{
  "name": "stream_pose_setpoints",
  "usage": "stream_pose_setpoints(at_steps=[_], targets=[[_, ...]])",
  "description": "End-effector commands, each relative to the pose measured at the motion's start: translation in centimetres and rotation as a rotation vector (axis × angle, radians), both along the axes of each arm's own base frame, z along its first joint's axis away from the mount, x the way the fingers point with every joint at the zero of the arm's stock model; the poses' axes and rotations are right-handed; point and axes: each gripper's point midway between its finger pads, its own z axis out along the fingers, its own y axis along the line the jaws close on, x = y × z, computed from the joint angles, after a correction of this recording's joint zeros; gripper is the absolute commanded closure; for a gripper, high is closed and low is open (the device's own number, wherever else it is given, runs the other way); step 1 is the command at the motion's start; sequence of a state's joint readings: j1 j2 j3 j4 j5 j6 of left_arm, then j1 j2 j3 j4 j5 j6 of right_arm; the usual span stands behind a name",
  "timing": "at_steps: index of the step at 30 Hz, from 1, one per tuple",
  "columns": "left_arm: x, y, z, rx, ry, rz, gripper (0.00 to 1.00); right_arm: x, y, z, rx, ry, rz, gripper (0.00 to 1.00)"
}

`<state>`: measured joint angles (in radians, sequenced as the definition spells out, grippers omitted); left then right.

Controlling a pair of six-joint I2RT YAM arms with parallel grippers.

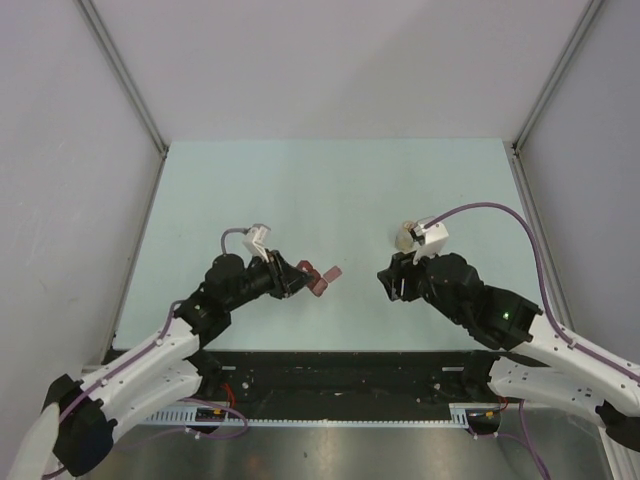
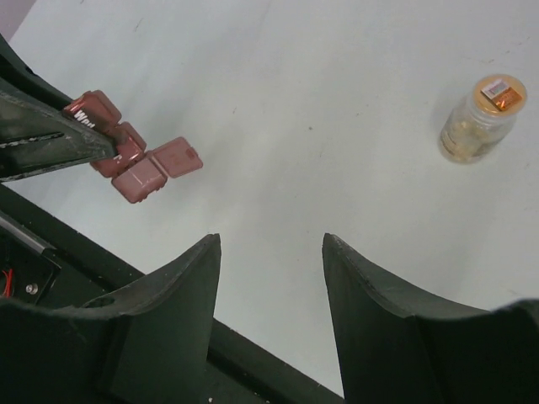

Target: Sort the pills into containers

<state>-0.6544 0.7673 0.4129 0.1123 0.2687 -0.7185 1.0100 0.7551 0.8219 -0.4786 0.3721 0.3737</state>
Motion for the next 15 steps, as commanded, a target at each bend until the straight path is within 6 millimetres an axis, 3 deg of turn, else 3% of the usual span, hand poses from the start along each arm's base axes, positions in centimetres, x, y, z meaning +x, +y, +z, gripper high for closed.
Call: stream_pose_setpoints(at_steps=[1,5,6,8,9,15], targets=[[1.8,0.3,-1.1,0.024,-0.065,0.003,0.98,0.2,-1.0,-0.2,0.007,0.030,-0.068,0.43],[3.3,-0.6,-2.6,0.054,-0.066,-0.008,0.94,0.2,-0.4,-0.8,-0.008,0.044,-0.048,0.43],[3.6,-0.9,-3.9,0.076,-0.040,-0.014,0.94,0.3,-0.3,-0.9,-0.013,0.044,-0.047,0.43],[4.1,-1.4,-3.9,0.067,-0.052,-0.023,0.94,0.6,-0.1,-1.4,-0.039,0.046,-0.047,0.42],[4.3,-1.7,-5.1,0.082,-0.028,-0.032,0.94,0.7,-0.1,-1.6,-0.048,0.046,-0.048,0.42],[5.5,-3.2,-6.9,0.067,-0.018,-0.063,0.91,0.9,-0.4,-2.9,-0.071,0.050,-0.060,0.41]])
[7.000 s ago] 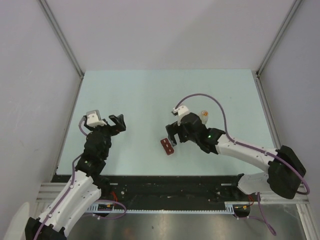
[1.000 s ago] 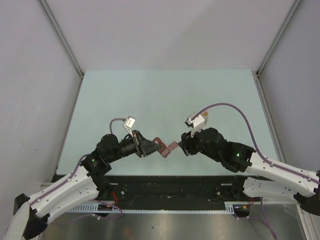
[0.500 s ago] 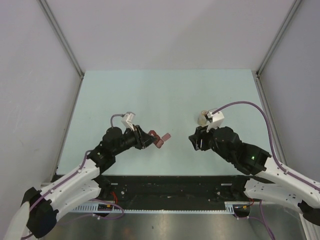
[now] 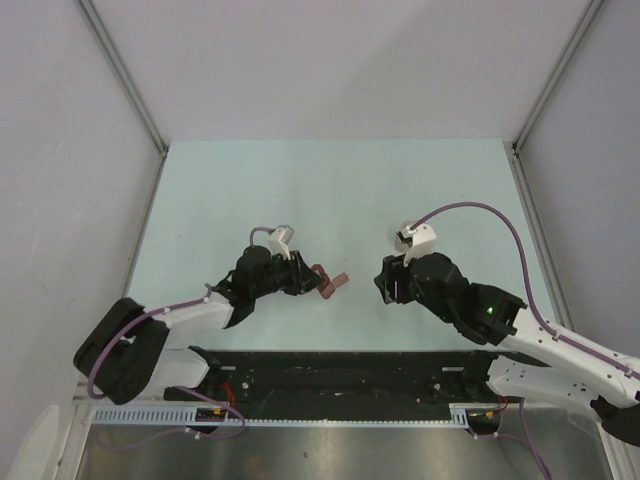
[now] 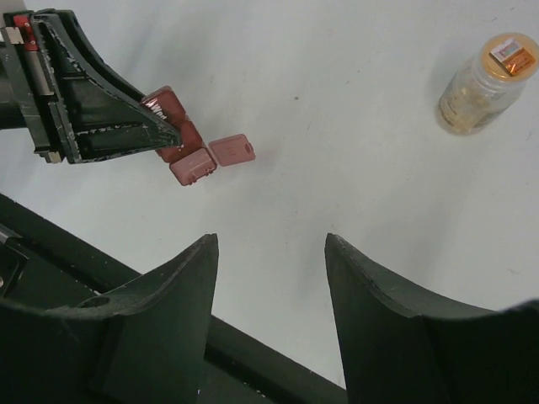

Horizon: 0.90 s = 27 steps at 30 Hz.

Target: Sort the pills into containers

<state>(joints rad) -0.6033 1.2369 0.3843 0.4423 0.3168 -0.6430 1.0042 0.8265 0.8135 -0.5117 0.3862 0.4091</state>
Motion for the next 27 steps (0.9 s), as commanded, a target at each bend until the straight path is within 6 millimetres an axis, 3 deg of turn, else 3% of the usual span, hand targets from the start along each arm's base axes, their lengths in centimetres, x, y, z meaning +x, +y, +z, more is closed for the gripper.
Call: stream_pose_setpoints(at_steps=[1,9,14,16,27], targets=[[1.7,-2.2,1.0,-0.064,-0.087,-0.066,0.91,0.6,-0.7,-0.2,-0.005,-0.024,-0.036,0.41],[3.1,-4.5,-1.0,-0.098,-0.052,-0.129,0.90,1.0,-2.0,-1.1,-0.010,-0.010,-0.066,0.40],[3.1,-4.3,-1.4,-0.082,-0.063,-0.121,0.74,1.1,-2.3,-1.5,-0.011,0.000,-0.069,0.37],[3.0,-4.0,-1.7,-0.072,-0.063,-0.113,0.61,1.2,-2.3,-1.6,-0.013,0.001,-0.070,0.35],[2.2,-2.8,-3.8,-0.022,-0.037,-0.090,0.41,1.3,-2.1,-1.9,-0.021,0.010,-0.062,0.30]])
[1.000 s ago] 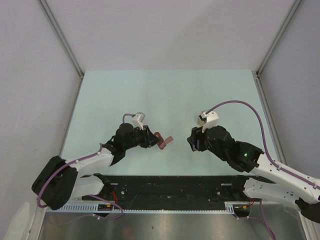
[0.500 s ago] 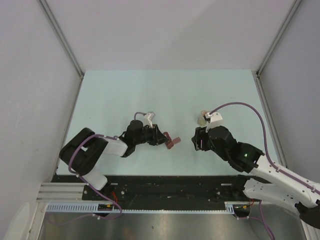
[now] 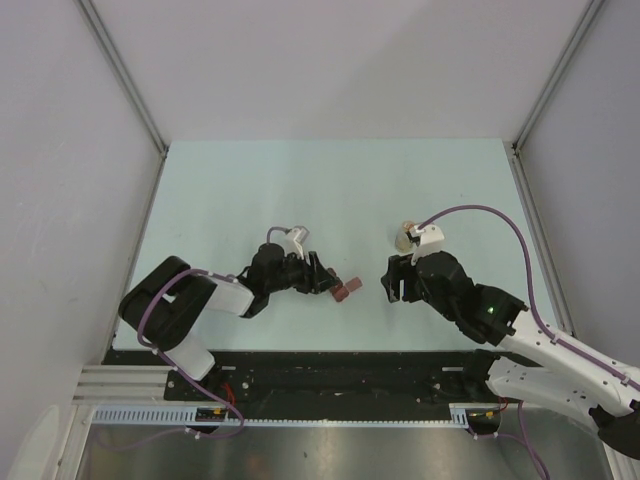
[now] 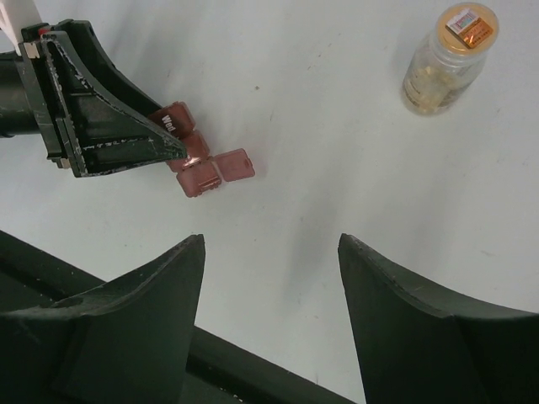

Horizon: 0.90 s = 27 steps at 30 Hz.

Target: Sort the pills into containers

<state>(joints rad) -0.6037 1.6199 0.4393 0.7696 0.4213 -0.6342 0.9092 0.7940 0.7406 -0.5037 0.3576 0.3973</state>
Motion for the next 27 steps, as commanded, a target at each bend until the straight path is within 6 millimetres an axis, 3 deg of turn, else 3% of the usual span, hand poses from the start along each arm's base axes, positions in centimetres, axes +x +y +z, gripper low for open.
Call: stream_pose_setpoints(at_steps=[1,20,26,27], targets=[[0.5,0.5,0.3,0.010,-0.061,0.015,0.39,0.3,0.1,0.4,0.007,-0.017,0.000,0.30],[2.0,4.1,-0.7,0.222,-0.083,0.158,0.29,1.0,-0.5,0.1,-0.002,-0.012,-0.041,0.28],[2.2,5.4,1.3,0.253,-0.117,0.209,0.26,2.4,-1.7,1.0,0.015,-0.027,-0.124,0.27],[2.3,5.7,1.6,0.258,-0.126,0.220,0.26,3.0,-2.3,1.2,0.017,-0.028,-0.156,0.23]])
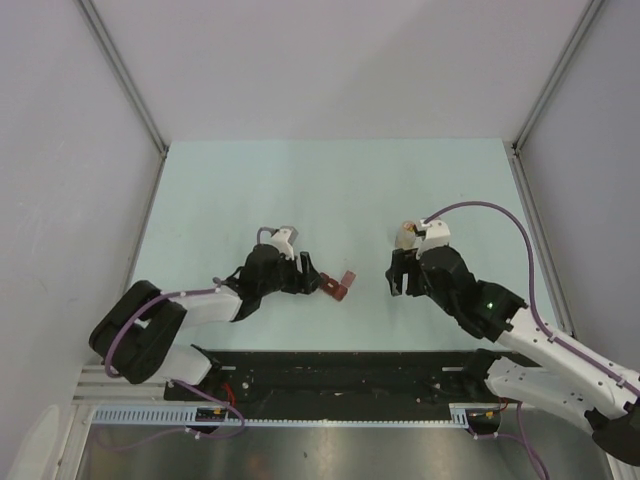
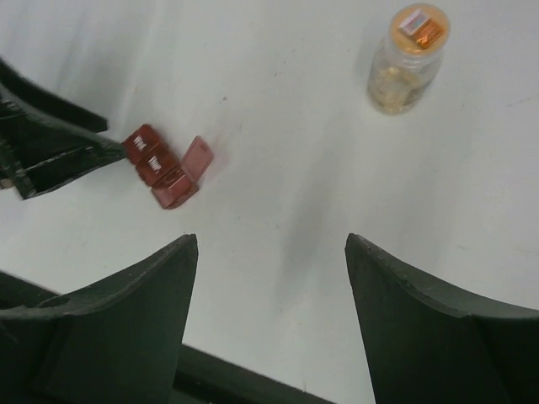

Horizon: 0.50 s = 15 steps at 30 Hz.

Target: Sort the pills into containers

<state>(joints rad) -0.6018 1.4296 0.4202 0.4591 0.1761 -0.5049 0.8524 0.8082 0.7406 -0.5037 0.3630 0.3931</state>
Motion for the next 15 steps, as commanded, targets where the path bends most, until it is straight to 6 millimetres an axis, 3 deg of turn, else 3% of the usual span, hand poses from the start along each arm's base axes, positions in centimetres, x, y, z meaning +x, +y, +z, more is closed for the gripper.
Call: stream_pose_setpoints(at_steps=[1,7,15], targets=[[1.3,1.1,3.6,0.019,-0.096,0.053,0.25,2.3,-1.6,1.7,0.033,-0.035,-0.119,0.20],[0.4,2.3,6.5,0.005,-0.140,0.082,0.19,7.0,-3.6,2.5,0.042,0.016,-0.228,0.17],[-0.8,2.9,8.1,-0.034,-0.146,0.091,0.10,14.5,-3.5,1.4,-0.013,0.079,-0.258,0.15]])
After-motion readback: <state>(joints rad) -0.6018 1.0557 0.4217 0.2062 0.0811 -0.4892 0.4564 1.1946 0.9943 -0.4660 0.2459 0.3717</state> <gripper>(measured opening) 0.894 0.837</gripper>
